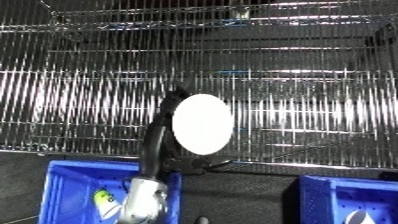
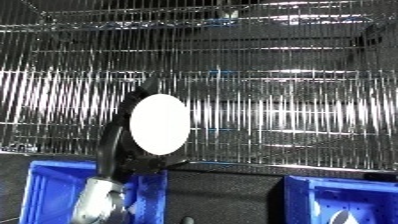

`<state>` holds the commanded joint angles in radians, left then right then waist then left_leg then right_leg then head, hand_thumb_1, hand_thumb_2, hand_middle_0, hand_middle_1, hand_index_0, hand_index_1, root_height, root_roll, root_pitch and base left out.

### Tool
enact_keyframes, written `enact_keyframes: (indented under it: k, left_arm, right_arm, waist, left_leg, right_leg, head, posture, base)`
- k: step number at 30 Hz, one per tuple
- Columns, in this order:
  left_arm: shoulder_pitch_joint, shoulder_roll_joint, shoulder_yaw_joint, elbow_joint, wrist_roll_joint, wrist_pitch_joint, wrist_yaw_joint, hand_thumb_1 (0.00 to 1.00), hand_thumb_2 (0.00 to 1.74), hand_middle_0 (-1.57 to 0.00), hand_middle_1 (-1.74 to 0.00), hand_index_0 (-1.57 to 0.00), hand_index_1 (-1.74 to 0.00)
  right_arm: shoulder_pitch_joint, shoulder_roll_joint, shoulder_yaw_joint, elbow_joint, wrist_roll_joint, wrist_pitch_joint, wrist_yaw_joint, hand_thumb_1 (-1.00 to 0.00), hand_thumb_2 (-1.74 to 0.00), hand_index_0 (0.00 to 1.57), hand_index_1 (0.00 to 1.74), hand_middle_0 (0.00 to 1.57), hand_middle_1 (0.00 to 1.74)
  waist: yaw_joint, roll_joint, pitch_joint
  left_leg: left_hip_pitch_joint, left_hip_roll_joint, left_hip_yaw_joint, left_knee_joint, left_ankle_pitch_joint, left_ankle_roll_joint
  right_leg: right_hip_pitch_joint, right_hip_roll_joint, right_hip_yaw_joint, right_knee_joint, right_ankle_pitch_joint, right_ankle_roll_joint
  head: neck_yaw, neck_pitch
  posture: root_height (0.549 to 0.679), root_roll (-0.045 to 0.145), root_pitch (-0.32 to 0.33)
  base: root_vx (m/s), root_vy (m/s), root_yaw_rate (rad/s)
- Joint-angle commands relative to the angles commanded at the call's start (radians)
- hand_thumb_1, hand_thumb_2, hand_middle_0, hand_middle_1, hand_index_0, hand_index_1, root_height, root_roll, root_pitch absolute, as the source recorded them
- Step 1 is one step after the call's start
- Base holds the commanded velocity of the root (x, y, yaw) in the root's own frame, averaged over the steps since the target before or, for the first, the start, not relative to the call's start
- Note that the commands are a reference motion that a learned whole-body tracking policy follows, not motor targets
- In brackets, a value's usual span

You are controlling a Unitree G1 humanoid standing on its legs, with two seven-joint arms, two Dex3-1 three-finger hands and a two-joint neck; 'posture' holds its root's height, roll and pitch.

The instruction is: Pick up the object and place it into the box

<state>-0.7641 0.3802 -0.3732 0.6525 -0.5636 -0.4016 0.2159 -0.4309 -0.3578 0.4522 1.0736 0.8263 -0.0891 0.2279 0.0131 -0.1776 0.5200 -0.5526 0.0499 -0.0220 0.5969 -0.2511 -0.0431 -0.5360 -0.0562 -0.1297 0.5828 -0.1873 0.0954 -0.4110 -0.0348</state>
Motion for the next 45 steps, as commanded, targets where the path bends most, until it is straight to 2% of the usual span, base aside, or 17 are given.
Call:
enact_keyframes:
  k: [11, 19, 23, 27, 32, 38, 42, 45]
  left_arm:
    - [-0.009, 0.004, 0.014, 0.031, 0.0, -0.012, 0.009, 1.0, 1.74, -1.57, -1.74, -1.57, -1.74]
    - [0.009, 0.006, 0.032, 0.026, -0.065, -0.03, -0.041, 1.0, 1.74, -1.57, -1.74, -1.57, -1.74]
    - [0.03, 0.008, 0.049, 0.007, -0.096, -0.06, -0.058, 1.0, 1.74, -1.57, -1.74, -1.57, -1.74]
    - [0.08, 0.016, 0.083, -0.026, -0.157, -0.087, -0.064, 1.0, 1.74, -1.57, -1.74, -1.57, -1.74]
    - [0.191, 0.038, 0.151, -0.071, -0.275, -0.098, -0.144, 1.0, 1.74, -1.57, -1.74, -1.57, -1.74]
    - [0.328, 0.07, 0.222, -0.101, -0.362, -0.112, -0.193, 1.0, 1.74, -1.57, -1.74, -1.57, -1.74]
    - [0.387, 0.082, 0.286, -0.063, -0.443, -0.105, -0.217, 1.0, 1.74, -1.57, -1.74, -1.57, -1.74]
    - [0.408, 0.094, 0.328, -0.007, -0.48, -0.109, -0.216, 1.0, 1.74, -1.57, -1.74, -1.57, -1.74]
  right_arm:
    - [0.0, 0.004, 0.002, -0.007, -0.007, -0.004, -0.01, 0.0, 0.0, 0.0, 0.0, 0.0, 0.0]
    - [0.007, 0.007, 0.001, -0.01, -0.005, -0.004, -0.013, 0.0, 0.0, 0.0, 0.0, 0.0, 0.0]
    - [0.012, 0.011, -0.011, 0.003, -0.002, -0.008, -0.013, 0.0, 0.0, 0.0, 0.0, 0.0, 0.0]
    - [0.023, 0.016, -0.03, 0.021, 0.007, -0.021, -0.018, 0.0, 0.0, 0.0, 0.0, 0.0, 0.0]
    - [0.056, 0.018, -0.067, 0.041, 0.024, -0.045, -0.022, 0.0, 0.0, 0.0, 0.0, 0.0, 0.0]
    - [0.11, 0.009, -0.118, 0.066, 0.044, -0.074, -0.015, 0.0, 0.0, 0.0, 0.0, 0.0, 0.0]
    - [0.138, 0.002, -0.142, 0.082, 0.062, -0.094, 0.0, 0.0, 0.0, 0.0, 0.0, 0.0, 0.0]
    - [0.153, 0.004, -0.15, 0.093, 0.074, -0.106, 0.013, 0.0, 0.0, 0.0, 0.0, 0.0, 0.0]
  waist:
    - [0.0, 0.011, 0.0]
    - [0.01, 0.021, 0.0]
    - [0.024, 0.033, 0.0]
    - [0.047, 0.052, 0.0]
    - [0.082, 0.079, 0.0]
    - [0.125, 0.118, 0.0]
    - [0.149, 0.132, 0.0]
    - [0.162, 0.131, 0.0]
  left_leg:
    - [0.007, -0.007, 0.001, -0.003, -0.002, -0.0002]
    - [0.026, -0.016, -0.003, -0.02, 0.004, -0.0014]
    - [0.044, -0.024, -0.01, -0.041, 0.013, -0.0034]
    - [0.061, -0.037, -0.02, -0.065, 0.025, -0.0056]
    - [0.081, -0.056, -0.041, -0.081, 0.032, -0.005]
    - [0.102, -0.081, -0.069, -0.09, 0.033, 0.0027]
    - [0.106, -0.091, -0.082, -0.094, 0.035, 0.0054]
    - [0.1, -0.093, -0.088, -0.094, 0.037, 0.0063]
  right_leg:
    - [0.003, -0.006, 0.001, 0.002, -0.006, -0.003]
    - [0.018, -0.0121, -0.003, -0.004, -0.011, -0.0053]
    - [0.032, -0.0205, -0.01, -0.012, -0.014, -0.0059]
    - [0.047, -0.0316, -0.019, -0.02, -0.019, -0.0088]
    - [0.068, -0.0505, -0.039, -0.017, -0.034, -0.0147]
    - [0.098, -0.0726, -0.067, -0.003, -0.06, -0.0241]
    - [0.111, -0.0787, -0.08, 0.006, -0.072, -0.0282]
    - [0.111, -0.0763, -0.085, 0.013, -0.076, -0.0286]
  head:
    - [-0.004, 0.0]
    - [-0.04, -0.012]
    - [-0.059, -0.021]
    - [-0.08, -0.039]
    - [-0.131, -0.061]
    - [-0.281, -0.03]
    - [-0.378, -0.001]
    - [-0.433, 0.013]
  posture:
    - [0.649, 0.007, 0.16]
    - [0.651, 0.011, 0.154]
    - [0.652, 0.016, 0.149]
    - [0.653, 0.024, 0.145]
    - [0.655, 0.034, 0.134]
    - [0.655, 0.042, 0.118]
    - [0.655, 0.045, 0.113]
    - [0.655, 0.044, 0.112]
  base:
    - [0.003, 0.007, 0.014]
    - [-0.009, 0.004, 0.052]
    - [-0.012, -0.015, 0.125]
    - [-0.013, -0.029, 0.179]
    - [-0.008, -0.042, 0.212]
    - [0.002, -0.038, 0.208]
    - [0.008, -0.045, 0.159]
    - [0.007, -0.057, 0.144]
